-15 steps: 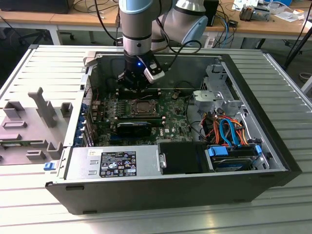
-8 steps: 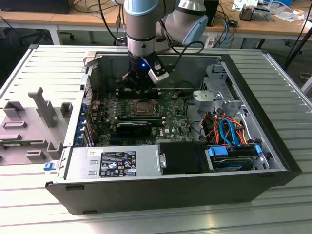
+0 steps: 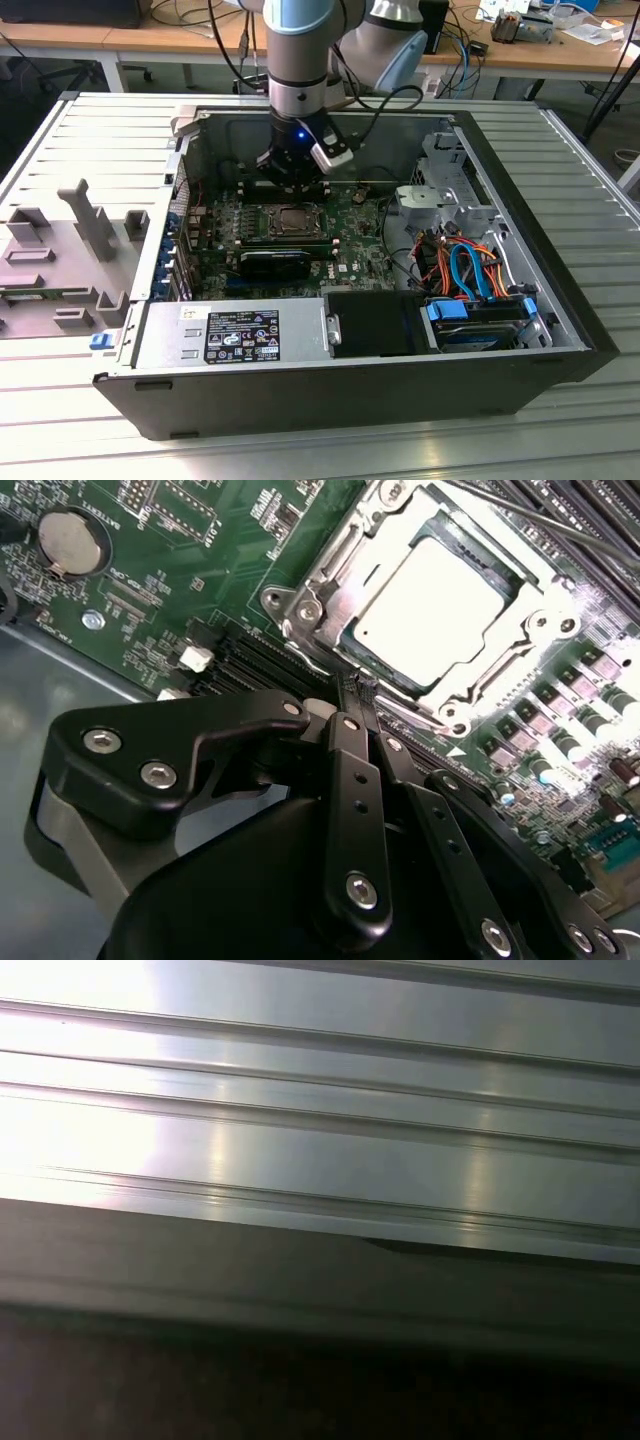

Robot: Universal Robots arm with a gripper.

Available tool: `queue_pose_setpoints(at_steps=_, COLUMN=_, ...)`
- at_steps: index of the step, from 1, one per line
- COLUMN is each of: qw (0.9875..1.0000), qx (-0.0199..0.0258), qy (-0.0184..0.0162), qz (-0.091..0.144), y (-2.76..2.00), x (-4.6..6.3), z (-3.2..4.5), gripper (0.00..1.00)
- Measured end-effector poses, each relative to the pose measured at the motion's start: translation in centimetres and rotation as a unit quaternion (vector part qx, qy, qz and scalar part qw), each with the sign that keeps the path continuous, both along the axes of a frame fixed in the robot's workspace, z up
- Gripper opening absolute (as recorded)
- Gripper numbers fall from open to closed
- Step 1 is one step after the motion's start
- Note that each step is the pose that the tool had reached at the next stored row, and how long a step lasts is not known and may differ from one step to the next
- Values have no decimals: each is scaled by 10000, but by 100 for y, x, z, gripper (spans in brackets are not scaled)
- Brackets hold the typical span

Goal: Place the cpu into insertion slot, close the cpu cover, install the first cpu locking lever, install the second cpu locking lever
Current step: 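Install the first cpu locking lever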

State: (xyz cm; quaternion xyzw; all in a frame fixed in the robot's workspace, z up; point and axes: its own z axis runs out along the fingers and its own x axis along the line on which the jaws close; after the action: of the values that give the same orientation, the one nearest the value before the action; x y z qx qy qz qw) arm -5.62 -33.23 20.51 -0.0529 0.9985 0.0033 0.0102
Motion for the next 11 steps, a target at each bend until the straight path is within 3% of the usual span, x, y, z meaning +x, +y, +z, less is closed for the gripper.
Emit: queue_pose_setpoints(at_steps=11, qw=10000, qx=0, qy=0, qz=1, y=-31, x=29, z=-2, gripper=11)
